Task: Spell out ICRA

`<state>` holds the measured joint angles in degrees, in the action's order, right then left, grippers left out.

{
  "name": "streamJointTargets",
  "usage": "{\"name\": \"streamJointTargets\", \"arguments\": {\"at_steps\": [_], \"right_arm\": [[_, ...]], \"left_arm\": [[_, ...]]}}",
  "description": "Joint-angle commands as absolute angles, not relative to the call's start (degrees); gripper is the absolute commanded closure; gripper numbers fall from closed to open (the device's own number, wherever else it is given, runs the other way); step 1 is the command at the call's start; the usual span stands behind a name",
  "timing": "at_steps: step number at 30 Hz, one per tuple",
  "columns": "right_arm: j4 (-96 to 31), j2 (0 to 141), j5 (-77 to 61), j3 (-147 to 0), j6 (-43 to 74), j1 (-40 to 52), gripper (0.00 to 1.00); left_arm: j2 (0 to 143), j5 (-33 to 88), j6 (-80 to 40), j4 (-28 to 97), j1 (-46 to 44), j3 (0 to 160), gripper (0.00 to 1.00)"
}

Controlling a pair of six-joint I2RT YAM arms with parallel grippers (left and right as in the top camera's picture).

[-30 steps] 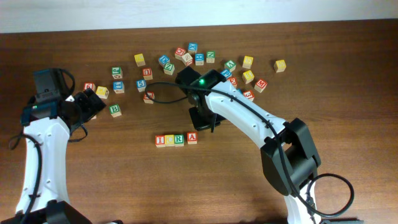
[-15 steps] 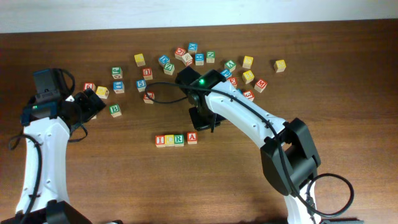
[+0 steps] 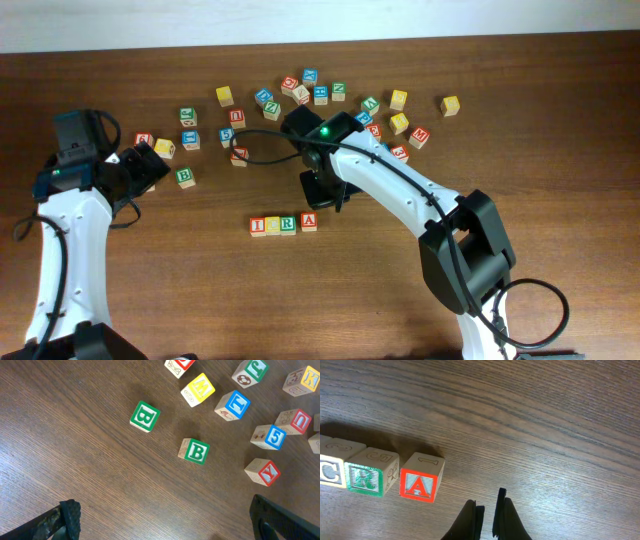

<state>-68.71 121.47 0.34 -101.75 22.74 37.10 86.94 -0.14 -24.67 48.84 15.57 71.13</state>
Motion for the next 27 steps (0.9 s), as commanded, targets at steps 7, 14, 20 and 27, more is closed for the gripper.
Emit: {"name": "streamJointTargets", "arguments": {"at_steps": [7,14,20,27], "right_arm": [[-68.1,122.3,-4.1,-100.9,23.5,37.7,0.95],[-63.7,122.3,-4.1,-95.5,23.5,38.5,0.95],[-59.7,122.3,-4.1,-92.8,23.4,38.2,0.95],[-58.9,122.3,-6.3,-92.8,23.5,38.2,0.95]], "left_arm": [[87.1,0.3,-24.8,48.9,15.9,71.3,0.01],[87.1,0.3,-24.8,48.9,15.9,71.3,0.01],[87.1,0.3,-24.8,48.9,15.9,71.3,0.01],[87.1,0.3,-24.8,48.9,15.9,71.3,0.01]]}}
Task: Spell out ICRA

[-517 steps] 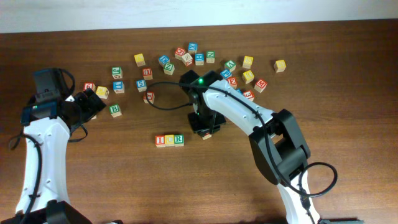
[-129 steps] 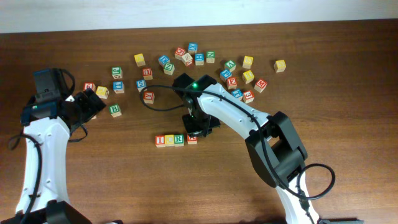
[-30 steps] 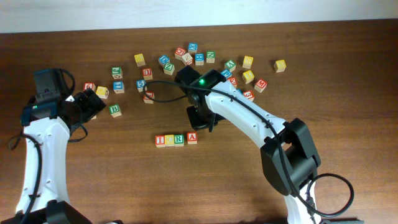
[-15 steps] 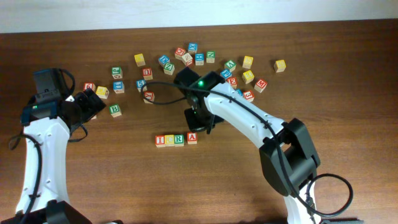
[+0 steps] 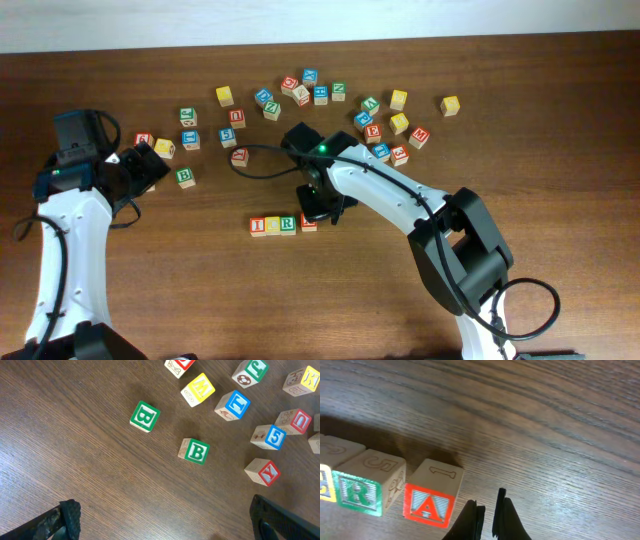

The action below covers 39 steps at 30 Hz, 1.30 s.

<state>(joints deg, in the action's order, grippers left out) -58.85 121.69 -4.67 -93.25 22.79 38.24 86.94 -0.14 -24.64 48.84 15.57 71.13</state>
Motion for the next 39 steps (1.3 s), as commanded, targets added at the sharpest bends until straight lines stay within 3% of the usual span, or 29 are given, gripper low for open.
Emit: {"name": "streamJointTargets", "arguments": {"at_steps": [1,39], "right_arm": [[-58.9,122.3,-6.3,-92.8,23.5,38.2,0.95],[-56.9,122.3,-10.4,-90.5,23.4,38.6,0.96]], "left_arm": [[87.1,0.3,-24.8,48.9,15.9,71.3,0.01],[87.1,0.3,-24.8,48.9,15.9,71.3,0.01]]}}
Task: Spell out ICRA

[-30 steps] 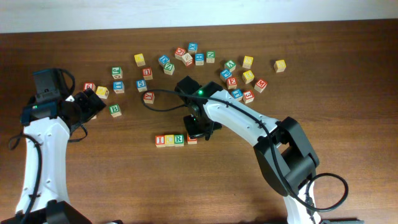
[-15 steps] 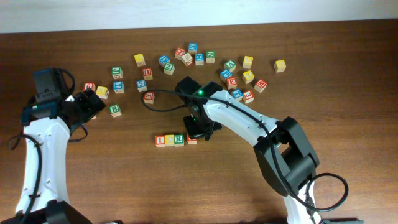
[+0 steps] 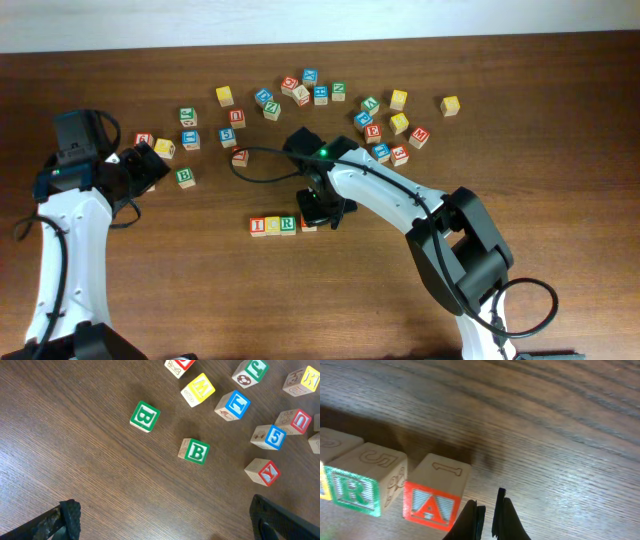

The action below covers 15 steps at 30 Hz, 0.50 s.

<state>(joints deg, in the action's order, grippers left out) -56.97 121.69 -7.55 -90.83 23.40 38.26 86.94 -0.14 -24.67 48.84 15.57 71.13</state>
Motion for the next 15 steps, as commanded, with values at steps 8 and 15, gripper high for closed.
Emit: {"name": "streamJointTargets", "arguments": {"at_steps": [8,15], "right_arm": [[-57.0,122.3,-11.6,-90.5,23.4,38.7,0.96],[-57.0,122.3,-12.2,-90.5,23.4,38.7,0.96]], "left_arm": [[87.1,0.3,-24.8,48.9,15.9,71.3,0.01],[87.1,0.3,-24.8,48.9,15.9,71.3,0.01]]}}
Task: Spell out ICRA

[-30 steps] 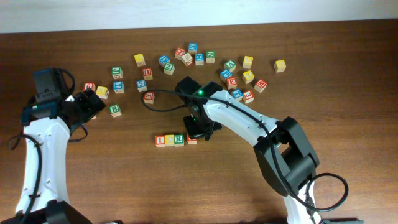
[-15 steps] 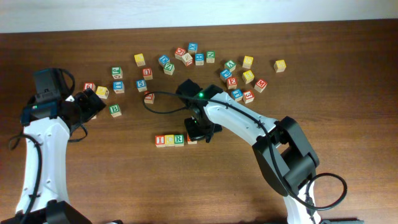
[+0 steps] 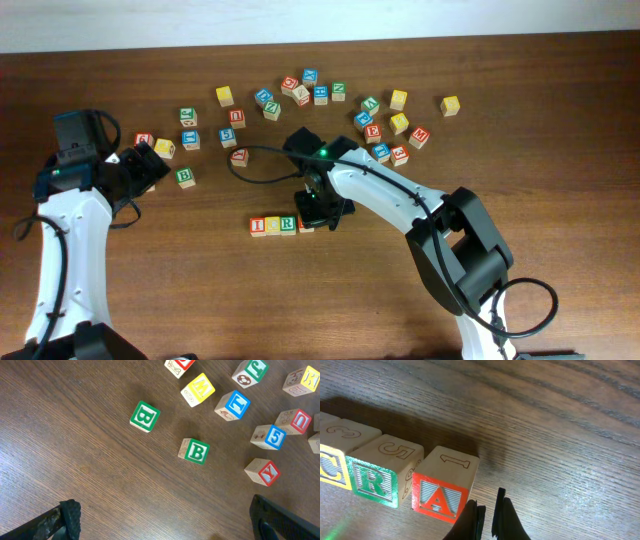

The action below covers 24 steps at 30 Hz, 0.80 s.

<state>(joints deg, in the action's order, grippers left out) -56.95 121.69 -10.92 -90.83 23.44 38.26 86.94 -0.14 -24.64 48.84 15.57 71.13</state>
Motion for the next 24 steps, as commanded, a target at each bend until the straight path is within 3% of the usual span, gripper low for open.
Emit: {"name": "streamJointTargets", "arguments": {"at_steps": [1,24], "right_arm": [[-57.0,122.3,-12.6,-90.5,23.4,38.7,0.96],[-57.2,122.3,-9.8,-90.5,23.0,38.6,0.95]], "left_arm": [[87.1,0.3,-24.8,48.9,15.9,71.3,0.01],[87.1,0.3,-24.8,48.9,15.9,71.3,0.01]]}}
